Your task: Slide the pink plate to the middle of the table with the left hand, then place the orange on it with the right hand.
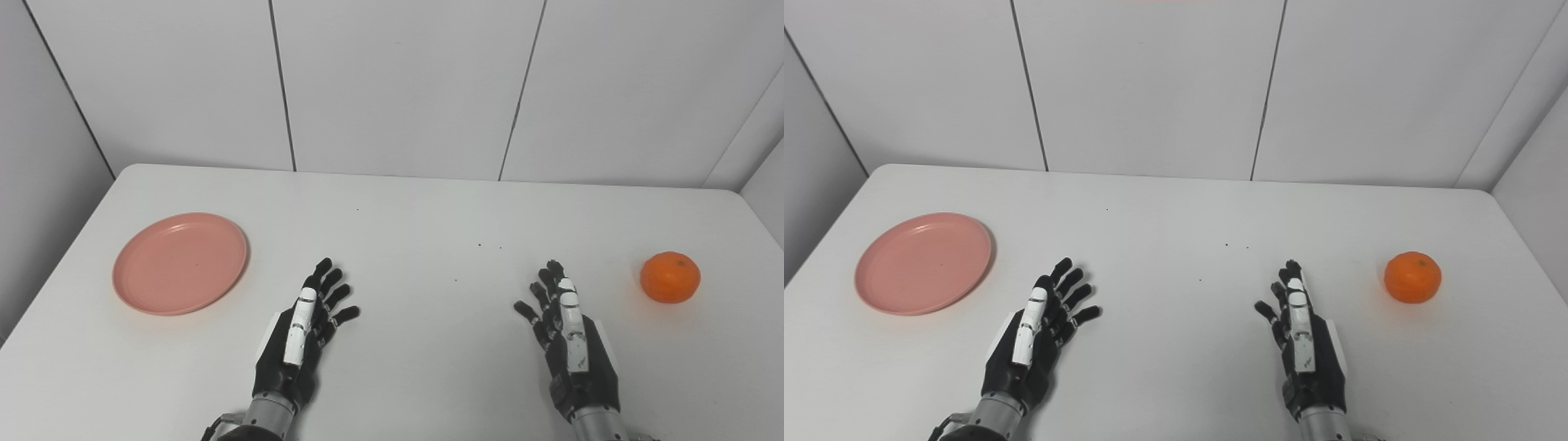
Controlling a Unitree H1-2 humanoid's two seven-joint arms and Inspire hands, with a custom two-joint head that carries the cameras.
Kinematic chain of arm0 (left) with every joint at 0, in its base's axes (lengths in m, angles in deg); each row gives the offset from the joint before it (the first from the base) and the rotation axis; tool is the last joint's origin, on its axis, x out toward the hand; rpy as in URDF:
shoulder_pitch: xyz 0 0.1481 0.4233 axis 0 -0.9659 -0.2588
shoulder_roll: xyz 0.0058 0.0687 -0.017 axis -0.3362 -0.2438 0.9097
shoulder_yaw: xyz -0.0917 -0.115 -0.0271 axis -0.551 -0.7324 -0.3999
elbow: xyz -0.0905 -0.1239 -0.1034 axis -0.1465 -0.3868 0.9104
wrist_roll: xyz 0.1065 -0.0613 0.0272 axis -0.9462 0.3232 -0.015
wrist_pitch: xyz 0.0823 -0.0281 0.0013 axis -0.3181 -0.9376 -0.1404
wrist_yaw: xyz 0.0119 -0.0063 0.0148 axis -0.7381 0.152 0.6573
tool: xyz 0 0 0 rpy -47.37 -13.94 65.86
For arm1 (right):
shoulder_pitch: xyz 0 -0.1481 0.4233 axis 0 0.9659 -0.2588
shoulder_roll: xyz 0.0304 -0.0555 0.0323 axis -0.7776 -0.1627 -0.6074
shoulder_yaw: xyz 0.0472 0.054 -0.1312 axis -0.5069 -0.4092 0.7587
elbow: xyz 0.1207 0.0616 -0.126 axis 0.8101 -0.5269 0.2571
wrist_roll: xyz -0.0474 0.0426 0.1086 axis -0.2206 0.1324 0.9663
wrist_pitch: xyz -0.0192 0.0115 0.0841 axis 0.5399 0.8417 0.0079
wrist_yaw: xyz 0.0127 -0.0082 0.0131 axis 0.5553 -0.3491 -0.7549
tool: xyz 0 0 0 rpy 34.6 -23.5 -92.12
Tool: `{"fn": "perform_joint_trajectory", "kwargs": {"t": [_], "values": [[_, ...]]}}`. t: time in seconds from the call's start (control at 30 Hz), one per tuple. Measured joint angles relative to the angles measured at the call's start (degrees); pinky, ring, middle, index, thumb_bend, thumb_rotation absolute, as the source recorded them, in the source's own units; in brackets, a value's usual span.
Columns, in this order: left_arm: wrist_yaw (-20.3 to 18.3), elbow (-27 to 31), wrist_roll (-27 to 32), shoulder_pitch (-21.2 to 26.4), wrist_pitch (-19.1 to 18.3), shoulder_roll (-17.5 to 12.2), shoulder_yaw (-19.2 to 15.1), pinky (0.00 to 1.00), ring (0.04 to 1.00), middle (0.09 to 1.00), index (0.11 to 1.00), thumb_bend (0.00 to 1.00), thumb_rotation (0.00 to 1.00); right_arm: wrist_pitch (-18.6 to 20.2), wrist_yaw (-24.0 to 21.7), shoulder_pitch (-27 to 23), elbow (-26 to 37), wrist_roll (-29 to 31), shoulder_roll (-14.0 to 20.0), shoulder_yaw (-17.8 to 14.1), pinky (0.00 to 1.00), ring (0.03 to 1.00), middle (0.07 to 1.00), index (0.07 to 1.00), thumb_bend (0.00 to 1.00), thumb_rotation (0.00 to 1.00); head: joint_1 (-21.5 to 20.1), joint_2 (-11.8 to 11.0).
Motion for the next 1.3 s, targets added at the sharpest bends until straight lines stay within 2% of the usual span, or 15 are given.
{"fn": "perform_joint_trajectory", "kwargs": {"t": [0.43,0.67,0.8,1.0,1.3], "values": [[-0.2,0.0,-0.1,0.0,0.0,-0.2,0.1,0.96,0.952,0.965,0.958,0.41,1.0,0.0,-0.3,-0.1,-1.2,-0.1,0.2,-0.4,0.99,0.995,1.0,0.999,0.27,1.0,1.6,-0.4],[-0.2,-0.3,-1.3,0.0,0.2,0.2,0.9,0.94,0.942,0.957,0.946,0.4,1.0,0.0,-0.7,-0.1,-1.2,1.5,1.1,-1.4,0.98,0.997,1.0,1.0,0.22,1.0,7.2,-1.9],[-0.1,-1.7,-1.8,0.1,1.5,1.4,1.6,0.94,0.945,0.962,0.952,0.38,1.0,-0.2,-0.7,0.0,-1.2,1.2,1.9,-1.9,0.98,0.993,1.0,1.0,0.21,1.0,10.5,-3.8],[-0.1,-4.3,-2.3,0.3,4.6,2.2,2.4,0.94,0.946,0.959,0.949,0.38,1.0,-1.5,-0.7,0.1,-1.8,0.6,2.7,-1.9,1.0,0.995,0.998,0.998,0.2,1.0,11.1,-4.6],[-0.3,-5.3,-2.5,0.5,5.7,2.6,2.9,0.94,0.94,0.96,0.95,0.38,1.0,-2.3,-0.8,0.3,-1.9,0.4,3.1,-1.6,1.0,0.999,1.0,1.0,0.18,1.0,10.8,-4.7]]}}
